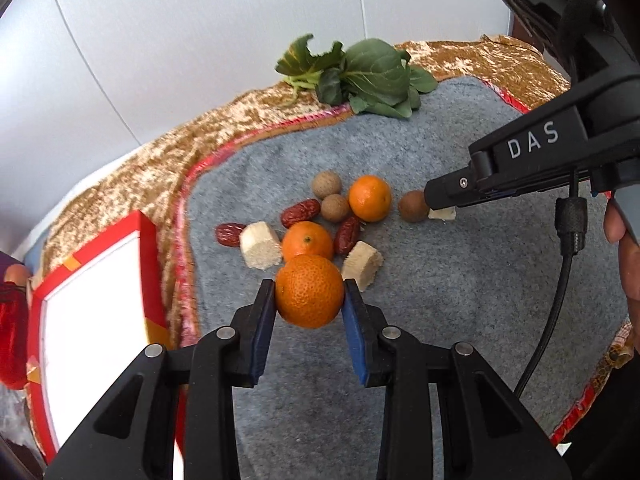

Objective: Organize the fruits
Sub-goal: 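Grasp the pale cube with the right gripper while the left carries the orange to the tray, then lower the orange and the cube into the white tray and open both grippers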

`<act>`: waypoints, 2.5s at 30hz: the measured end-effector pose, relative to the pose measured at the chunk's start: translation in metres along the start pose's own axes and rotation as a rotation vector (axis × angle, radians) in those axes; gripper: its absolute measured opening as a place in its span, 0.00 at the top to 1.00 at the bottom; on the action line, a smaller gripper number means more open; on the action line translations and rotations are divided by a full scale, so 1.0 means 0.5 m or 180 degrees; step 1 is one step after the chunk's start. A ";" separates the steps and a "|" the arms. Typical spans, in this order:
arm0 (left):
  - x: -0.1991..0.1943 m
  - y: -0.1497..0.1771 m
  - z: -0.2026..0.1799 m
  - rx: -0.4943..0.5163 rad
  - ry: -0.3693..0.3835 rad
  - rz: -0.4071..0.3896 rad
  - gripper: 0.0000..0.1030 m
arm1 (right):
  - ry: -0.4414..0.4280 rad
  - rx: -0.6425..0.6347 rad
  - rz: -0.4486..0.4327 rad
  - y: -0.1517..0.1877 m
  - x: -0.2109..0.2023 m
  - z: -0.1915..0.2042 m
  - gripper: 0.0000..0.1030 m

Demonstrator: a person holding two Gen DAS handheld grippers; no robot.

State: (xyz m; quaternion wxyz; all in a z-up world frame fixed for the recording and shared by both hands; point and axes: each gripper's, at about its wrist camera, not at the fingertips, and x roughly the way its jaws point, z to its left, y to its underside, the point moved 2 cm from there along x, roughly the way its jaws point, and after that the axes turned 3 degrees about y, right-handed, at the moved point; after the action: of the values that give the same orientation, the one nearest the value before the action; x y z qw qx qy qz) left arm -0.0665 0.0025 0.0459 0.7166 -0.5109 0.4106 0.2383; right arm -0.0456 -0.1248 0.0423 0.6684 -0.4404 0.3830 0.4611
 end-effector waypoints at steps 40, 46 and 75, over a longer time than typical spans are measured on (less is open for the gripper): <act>-0.096 0.291 0.469 -0.2756 -0.1232 0.0331 0.70 | -0.0951 -0.1776 0.0059 0.202 0.086 0.487 0.79; -0.094 0.295 0.474 -0.2794 -0.1270 0.0322 0.70 | -0.0889 -0.1954 0.0020 0.223 0.095 0.500 0.79; -0.099 0.293 0.468 -0.2701 -0.1403 0.0267 0.70 | -0.0841 -0.1998 -0.0048 0.225 0.089 0.500 0.76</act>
State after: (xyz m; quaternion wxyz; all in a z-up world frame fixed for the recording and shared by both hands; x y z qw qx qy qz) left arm -0.1242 0.2768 0.0413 0.5046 -0.6786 0.1356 0.5162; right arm -0.1139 0.1441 0.0545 0.5476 -0.5638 0.1292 0.6046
